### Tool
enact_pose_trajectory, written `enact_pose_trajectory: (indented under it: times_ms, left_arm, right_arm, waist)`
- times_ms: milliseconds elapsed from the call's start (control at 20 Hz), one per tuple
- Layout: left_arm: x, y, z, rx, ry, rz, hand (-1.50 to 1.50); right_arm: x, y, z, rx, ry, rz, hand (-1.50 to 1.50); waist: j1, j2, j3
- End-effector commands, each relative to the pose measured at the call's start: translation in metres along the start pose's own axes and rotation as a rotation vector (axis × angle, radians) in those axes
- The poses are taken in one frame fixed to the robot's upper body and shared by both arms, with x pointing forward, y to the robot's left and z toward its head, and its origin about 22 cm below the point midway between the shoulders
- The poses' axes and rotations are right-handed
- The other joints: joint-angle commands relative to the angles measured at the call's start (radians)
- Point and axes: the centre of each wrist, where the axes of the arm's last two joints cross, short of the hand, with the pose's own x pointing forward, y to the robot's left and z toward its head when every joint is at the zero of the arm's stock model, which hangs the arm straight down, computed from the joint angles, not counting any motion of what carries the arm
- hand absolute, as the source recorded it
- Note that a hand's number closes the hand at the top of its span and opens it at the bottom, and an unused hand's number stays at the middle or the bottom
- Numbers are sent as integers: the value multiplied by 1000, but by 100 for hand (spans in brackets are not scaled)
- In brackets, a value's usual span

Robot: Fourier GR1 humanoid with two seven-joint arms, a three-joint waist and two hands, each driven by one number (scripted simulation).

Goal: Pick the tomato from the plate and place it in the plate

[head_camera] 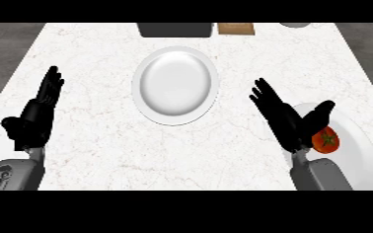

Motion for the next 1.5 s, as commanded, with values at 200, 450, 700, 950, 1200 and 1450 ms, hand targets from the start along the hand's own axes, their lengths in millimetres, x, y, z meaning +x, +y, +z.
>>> enact_pose_trajectory:
  times_ms: [200, 450, 700, 950, 1200, 1450]
  left_arm:
    - [56, -15, -25, -119, -144, 43, 0]
    - [57, -21, -25, -172, -115, 69, 0]
    - [79, -19, -23, -197, -123, 83, 0]
    - [83, -23, -24, -193, -119, 83, 0]
    - [88, -12, -24, -178, -113, 75, 0]
    - [91, -23, -17, -187, -97, 78, 0]
  right_arm:
    - [72, 18, -18, 159, -460, 449, 150]
    - [67, -43, -3, -253, -326, 1076, 150]
    - [-29, 3, 20, -455, -543, 742, -150]
    - [-24, -16, 40, -498, -741, 699, -150]
    - [12, -14, 64, -549, -712, 878, -150]
    - [34, -48, 97, -593, -358, 1115, -150]
  waist:
    - [3, 16, 9]
    - [-19, 17, 2]
    - [-8, 23, 11]
    - [-11, 26, 8]
    - [-11, 25, 6]
    - [-26, 21, 0]
